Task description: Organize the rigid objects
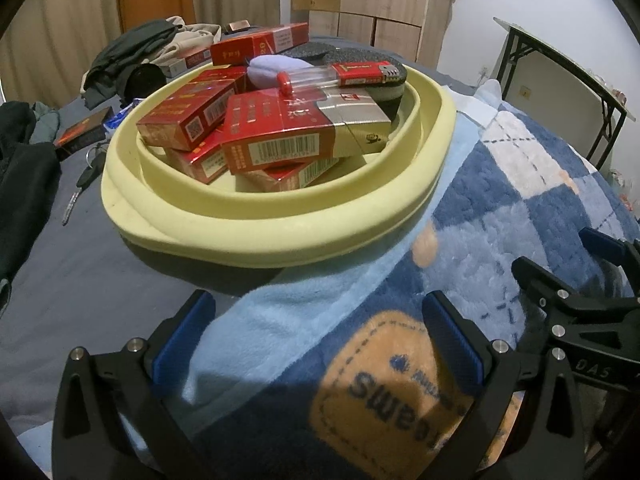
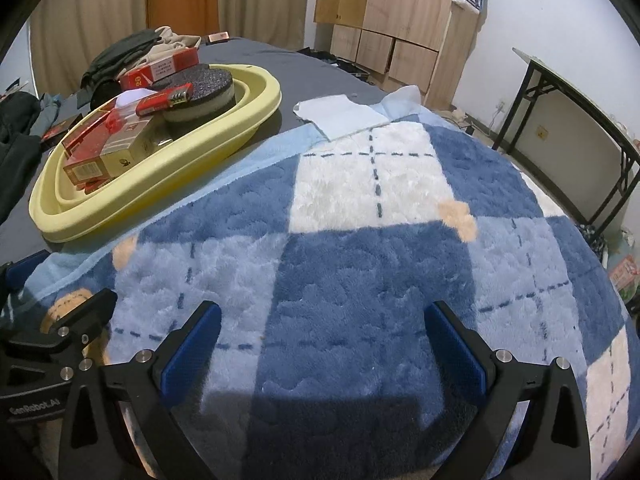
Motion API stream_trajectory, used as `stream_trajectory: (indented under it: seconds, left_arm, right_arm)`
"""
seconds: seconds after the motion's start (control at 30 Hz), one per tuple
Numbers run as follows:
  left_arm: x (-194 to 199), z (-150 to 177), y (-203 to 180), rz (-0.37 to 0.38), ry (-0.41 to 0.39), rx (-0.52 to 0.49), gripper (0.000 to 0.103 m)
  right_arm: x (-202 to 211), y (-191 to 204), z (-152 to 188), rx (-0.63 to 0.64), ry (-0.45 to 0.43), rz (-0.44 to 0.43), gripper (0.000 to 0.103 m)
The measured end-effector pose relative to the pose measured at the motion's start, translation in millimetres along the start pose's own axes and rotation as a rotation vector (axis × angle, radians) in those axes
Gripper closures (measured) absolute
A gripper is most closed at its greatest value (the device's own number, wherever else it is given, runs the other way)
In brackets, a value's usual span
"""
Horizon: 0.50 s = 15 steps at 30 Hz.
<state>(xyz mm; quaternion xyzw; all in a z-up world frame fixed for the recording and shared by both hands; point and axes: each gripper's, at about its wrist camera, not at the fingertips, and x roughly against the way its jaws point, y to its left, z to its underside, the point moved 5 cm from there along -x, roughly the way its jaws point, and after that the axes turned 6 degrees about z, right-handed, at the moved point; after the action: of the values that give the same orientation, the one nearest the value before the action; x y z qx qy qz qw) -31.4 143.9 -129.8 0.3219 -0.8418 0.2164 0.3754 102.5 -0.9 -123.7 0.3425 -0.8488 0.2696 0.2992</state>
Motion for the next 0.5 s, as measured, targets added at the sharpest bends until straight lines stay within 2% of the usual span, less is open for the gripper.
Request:
stream_trajectory:
  seconds: [0.5]
  left_arm:
    - [0.7,0.4,0.8,0.0,0.0,0.0,0.0]
  right_arm:
    - [0.1,-0.4,0.0,-0.002,0.0,-0.001,0.0]
